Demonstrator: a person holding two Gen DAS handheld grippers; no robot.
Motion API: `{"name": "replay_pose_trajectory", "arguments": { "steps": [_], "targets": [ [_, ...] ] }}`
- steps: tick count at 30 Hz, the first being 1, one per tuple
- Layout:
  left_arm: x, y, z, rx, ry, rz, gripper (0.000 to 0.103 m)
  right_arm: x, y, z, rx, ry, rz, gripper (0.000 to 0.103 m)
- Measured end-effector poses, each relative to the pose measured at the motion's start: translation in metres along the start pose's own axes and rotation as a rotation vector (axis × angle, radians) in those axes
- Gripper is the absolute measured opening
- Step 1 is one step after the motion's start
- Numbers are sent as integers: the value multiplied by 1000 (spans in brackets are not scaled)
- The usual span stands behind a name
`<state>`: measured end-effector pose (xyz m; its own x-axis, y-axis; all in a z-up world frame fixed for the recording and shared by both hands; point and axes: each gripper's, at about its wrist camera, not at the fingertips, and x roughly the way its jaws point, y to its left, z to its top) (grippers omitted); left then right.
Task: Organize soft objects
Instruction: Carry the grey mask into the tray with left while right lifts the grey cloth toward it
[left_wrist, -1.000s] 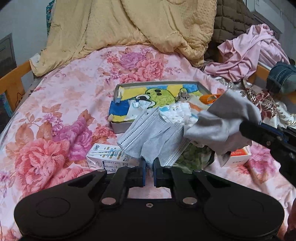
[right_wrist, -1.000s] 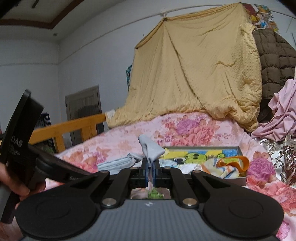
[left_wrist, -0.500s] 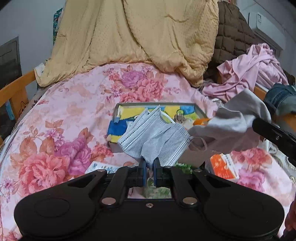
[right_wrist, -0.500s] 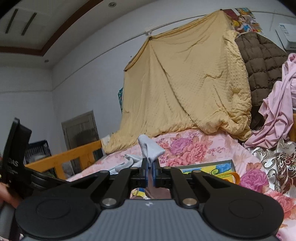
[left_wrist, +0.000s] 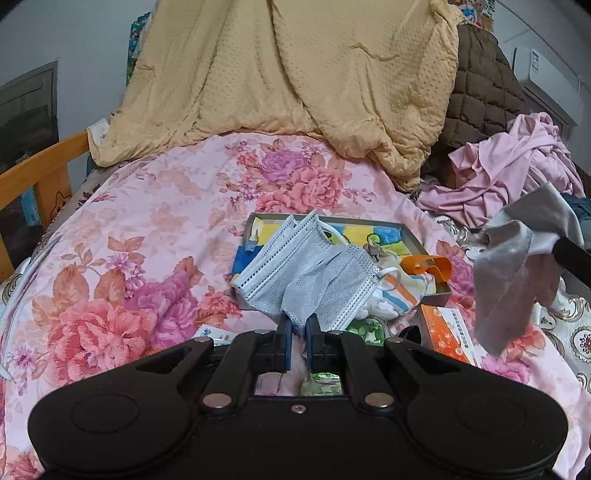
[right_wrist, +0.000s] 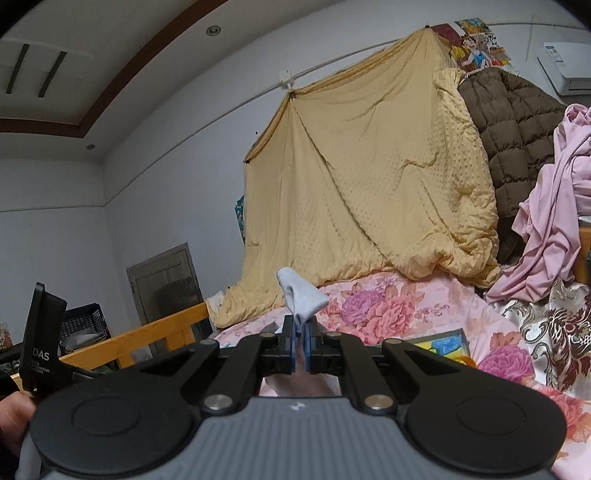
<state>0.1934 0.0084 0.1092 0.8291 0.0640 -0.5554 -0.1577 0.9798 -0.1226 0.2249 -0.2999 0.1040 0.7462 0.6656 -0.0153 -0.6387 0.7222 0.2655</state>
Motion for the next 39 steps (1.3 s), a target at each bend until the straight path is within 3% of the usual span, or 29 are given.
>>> {"name": "replay_pose_trajectory", "arguments": {
  "steps": [10,17,22,26,30,39],
  "targets": [
    [27,-4,10,2,-4,-57,7,34,-11,9,-57,21,-40,5],
    [79,-20,0,69,44,-166,7,85,-47,9,-52,63,-79,5],
    [123,-26,-5,54,84,-219,7,126,-71,10,-42,92,-96,5],
    [153,-31,0,77,119,-215,7,157,-84,3,-22,155,-115,5],
    [178,-34,10,90,165,-197,7,182,-96,-15,1,273,-137,5],
    [218,-36,31,98,206,-153,7,207,-104,-38,-31,420,-157,5]
  ]
}}
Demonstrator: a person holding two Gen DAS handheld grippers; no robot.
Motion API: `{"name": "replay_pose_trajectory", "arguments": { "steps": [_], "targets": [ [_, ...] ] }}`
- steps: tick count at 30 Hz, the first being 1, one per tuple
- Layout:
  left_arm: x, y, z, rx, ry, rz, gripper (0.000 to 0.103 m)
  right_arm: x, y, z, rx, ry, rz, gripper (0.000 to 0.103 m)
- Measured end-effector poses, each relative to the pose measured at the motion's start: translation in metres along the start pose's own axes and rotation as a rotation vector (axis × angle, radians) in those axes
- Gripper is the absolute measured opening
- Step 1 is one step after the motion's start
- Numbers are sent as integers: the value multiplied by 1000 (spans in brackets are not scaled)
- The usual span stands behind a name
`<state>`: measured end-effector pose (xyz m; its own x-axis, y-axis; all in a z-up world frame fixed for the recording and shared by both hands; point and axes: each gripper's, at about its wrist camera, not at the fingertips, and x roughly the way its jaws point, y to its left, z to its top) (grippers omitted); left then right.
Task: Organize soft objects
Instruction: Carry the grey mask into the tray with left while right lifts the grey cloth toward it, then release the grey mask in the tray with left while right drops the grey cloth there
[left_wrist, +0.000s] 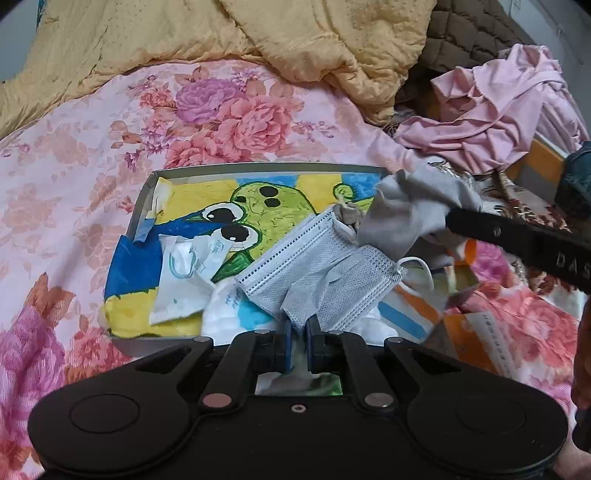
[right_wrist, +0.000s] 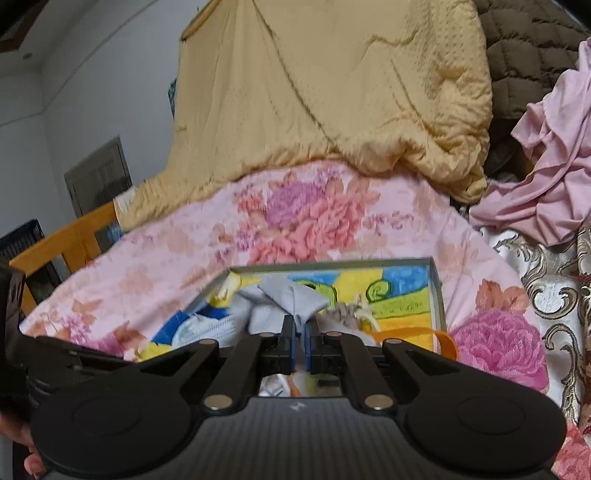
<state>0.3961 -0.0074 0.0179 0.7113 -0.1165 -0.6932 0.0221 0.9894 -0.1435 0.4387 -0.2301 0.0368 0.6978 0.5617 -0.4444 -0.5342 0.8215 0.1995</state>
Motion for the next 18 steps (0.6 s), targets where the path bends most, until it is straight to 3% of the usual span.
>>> {"name": "replay_pose_trajectory", "arguments": {
  "steps": [18],
  "targets": [
    [51,-2,21,12,44,50,8,62,-1,-4,-27,207,-60,5]
  ]
}}
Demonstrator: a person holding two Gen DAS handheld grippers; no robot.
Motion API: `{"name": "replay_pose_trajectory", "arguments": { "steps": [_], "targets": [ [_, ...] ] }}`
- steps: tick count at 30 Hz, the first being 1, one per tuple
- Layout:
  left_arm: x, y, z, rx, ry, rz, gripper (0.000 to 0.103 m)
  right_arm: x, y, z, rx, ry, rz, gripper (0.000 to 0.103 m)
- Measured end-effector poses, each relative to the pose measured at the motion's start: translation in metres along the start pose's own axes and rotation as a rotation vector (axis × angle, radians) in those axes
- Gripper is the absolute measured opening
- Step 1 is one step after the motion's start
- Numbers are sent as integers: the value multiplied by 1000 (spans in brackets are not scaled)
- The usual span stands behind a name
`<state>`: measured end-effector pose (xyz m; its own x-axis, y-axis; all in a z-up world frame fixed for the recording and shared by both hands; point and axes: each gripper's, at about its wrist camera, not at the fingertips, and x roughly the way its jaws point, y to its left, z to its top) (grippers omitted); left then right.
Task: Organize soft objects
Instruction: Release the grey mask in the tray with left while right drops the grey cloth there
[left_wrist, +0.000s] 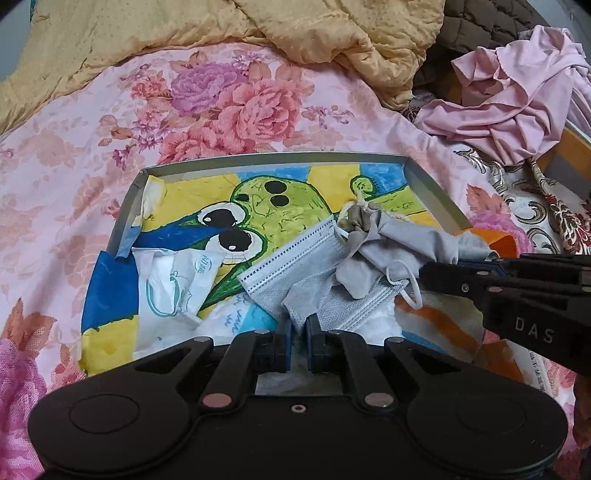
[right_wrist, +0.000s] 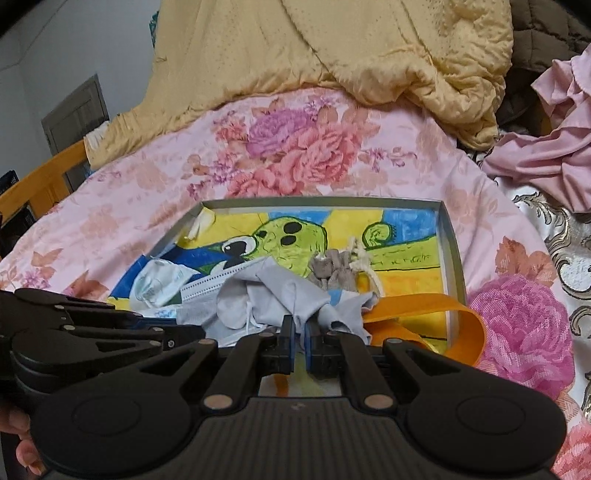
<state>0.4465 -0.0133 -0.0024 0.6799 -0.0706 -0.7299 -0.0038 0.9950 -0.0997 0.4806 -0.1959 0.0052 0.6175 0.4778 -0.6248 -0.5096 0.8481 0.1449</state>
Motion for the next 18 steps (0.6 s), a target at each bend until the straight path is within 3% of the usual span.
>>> {"name": "replay_pose_trajectory", "arguments": {
  "steps": [5,9,13,15,18],
  "targets": [
    [5,1,0,-12,-2,5,8,2,3,-1,-14,-6,-11,6],
    [6,2,-1,-37,-7,4,8,-4,2,-4,-2,-25,6,13],
    [-2,8,-3,-75,-26,-17,13,-19,9,-8,-69,-62,-1,31],
    [-8,10,-4,-89,-42,-20,15,-27,14,-9,-100,-81,-8,46],
    [-19,10,-8,-106,-66,-28,30,-42,24,-12,-155,-116,-29,61]
  ]
}}
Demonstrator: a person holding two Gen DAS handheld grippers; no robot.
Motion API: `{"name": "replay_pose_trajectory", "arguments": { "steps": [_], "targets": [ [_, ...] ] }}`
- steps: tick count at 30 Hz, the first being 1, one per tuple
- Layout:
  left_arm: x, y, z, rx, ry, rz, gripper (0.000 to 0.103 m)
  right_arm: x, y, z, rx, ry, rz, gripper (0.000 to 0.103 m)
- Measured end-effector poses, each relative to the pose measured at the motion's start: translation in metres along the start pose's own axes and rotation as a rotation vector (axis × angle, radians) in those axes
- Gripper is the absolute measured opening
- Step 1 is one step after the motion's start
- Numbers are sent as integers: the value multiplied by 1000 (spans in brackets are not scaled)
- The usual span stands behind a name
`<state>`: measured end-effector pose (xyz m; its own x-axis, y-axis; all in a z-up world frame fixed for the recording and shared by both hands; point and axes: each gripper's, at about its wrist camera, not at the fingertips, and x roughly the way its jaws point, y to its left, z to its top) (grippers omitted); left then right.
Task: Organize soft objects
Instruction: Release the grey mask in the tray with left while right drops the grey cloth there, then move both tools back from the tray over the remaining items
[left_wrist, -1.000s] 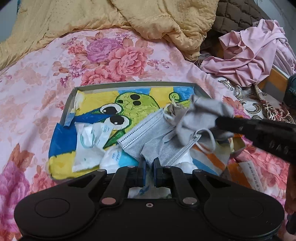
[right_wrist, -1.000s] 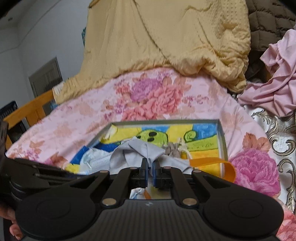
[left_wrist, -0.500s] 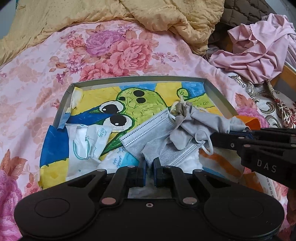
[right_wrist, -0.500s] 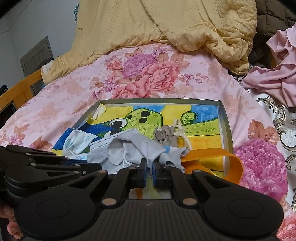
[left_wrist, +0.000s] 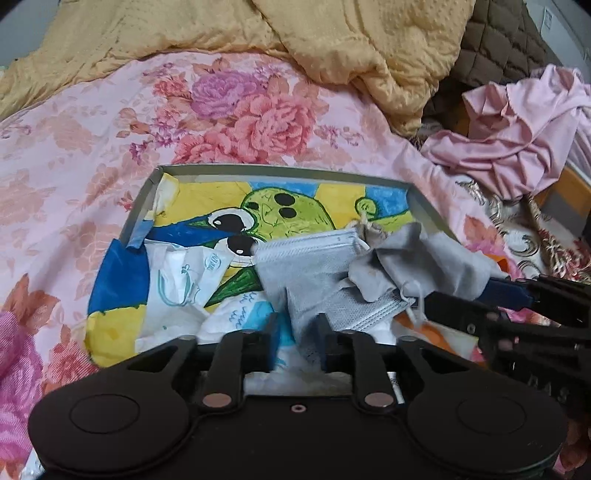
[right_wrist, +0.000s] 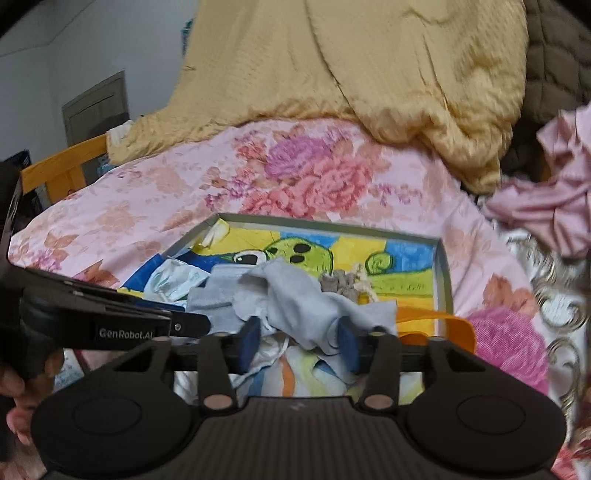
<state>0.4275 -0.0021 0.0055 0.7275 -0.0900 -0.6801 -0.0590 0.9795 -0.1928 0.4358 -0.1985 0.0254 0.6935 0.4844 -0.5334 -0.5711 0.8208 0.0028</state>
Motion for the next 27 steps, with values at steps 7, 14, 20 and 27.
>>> {"name": "replay_pose_trajectory", "arguments": {
  "steps": [7,14,20,27],
  "targets": [
    [-35,-5,-6,12,-47,24,55,-45,3,6,-49,-54,-47,77],
    [-87,-15,-10,-2,-143,36,80,-99,4,10,-58,-124,-73,93],
    [-131,-29,-17,-3,-220,30,89,-144,14,14,-86,-175,-99,101],
    [-179,-38,-28,17,-302,10,101,-187,22,17,-66,-211,-123,103]
  ]
}}
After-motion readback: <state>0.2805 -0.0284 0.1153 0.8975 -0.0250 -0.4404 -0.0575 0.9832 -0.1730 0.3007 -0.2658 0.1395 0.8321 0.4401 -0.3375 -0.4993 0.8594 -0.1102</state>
